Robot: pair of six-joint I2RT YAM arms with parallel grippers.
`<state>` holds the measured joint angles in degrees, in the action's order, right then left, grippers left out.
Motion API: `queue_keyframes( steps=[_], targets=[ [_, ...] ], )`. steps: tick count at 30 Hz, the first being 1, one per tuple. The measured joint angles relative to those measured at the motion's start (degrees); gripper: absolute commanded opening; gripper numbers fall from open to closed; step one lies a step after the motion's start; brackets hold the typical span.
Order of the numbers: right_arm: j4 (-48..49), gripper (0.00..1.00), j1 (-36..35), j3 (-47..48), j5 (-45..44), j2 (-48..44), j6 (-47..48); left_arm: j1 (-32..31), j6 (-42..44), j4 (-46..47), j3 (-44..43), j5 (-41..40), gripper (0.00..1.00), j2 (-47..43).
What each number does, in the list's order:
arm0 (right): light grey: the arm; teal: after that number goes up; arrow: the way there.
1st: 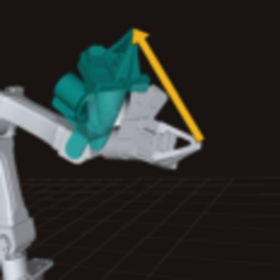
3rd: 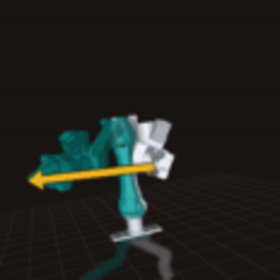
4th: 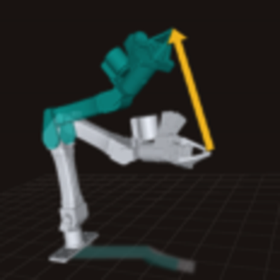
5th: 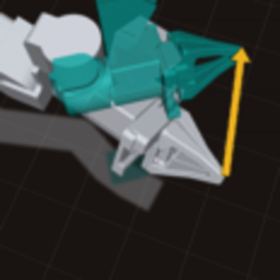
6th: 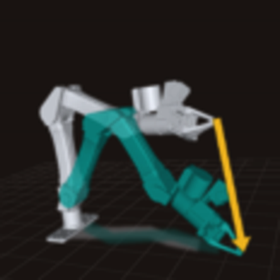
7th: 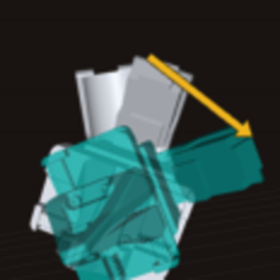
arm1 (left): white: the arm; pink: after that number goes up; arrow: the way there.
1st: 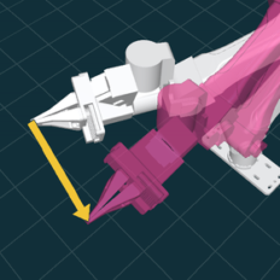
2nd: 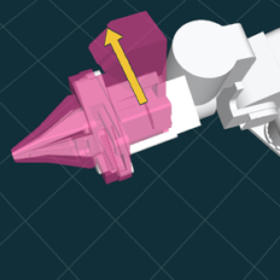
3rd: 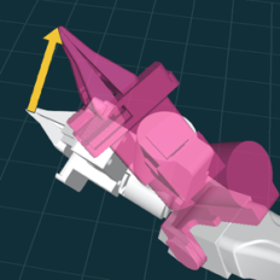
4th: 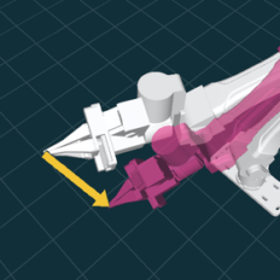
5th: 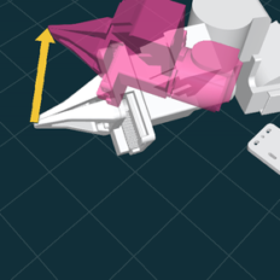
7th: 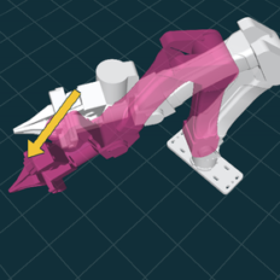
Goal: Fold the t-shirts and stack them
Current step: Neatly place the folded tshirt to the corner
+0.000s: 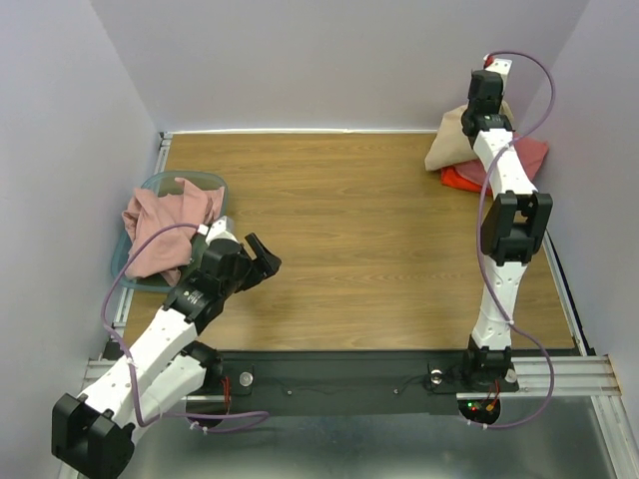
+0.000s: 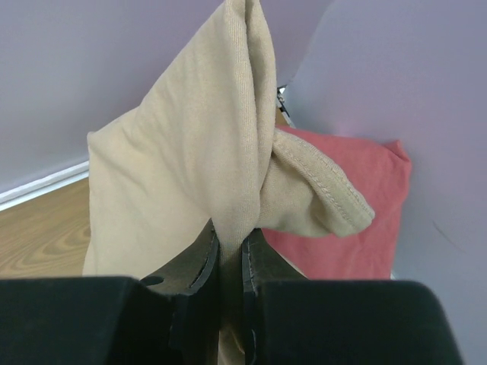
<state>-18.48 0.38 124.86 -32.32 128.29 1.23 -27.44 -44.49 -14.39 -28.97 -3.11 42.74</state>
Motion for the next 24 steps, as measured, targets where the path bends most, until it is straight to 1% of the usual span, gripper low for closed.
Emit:
queue_keyframes(
  steps=[8, 12, 17, 24],
  targets=[
    [-0.5, 0.00, 2.4, 1.1, 2.4, -0.1, -0.3, 0.0, 0.7, 0.0, -0.2, -0.3, 0.86, 3.1],
    [-0.8, 0.00, 4.3, 0.7, 4.9, -1.7, -1.7, 0.0, 0.8, 0.0, -0.2, -0.3, 0.86, 4.3],
    [-0.6, 0.00, 7.8, -3.0, 9.8, -5.4, -5.4, 0.0, 1.1, 0.2, -0.5, -0.3, 0.86, 4.5],
    [-0.7, 0.00, 13.6, -7.1, 16.7, -6.3, -9.7, 0.0, 1.3, 1.3, -0.9, -0.3, 0.86, 6.2]
  ],
)
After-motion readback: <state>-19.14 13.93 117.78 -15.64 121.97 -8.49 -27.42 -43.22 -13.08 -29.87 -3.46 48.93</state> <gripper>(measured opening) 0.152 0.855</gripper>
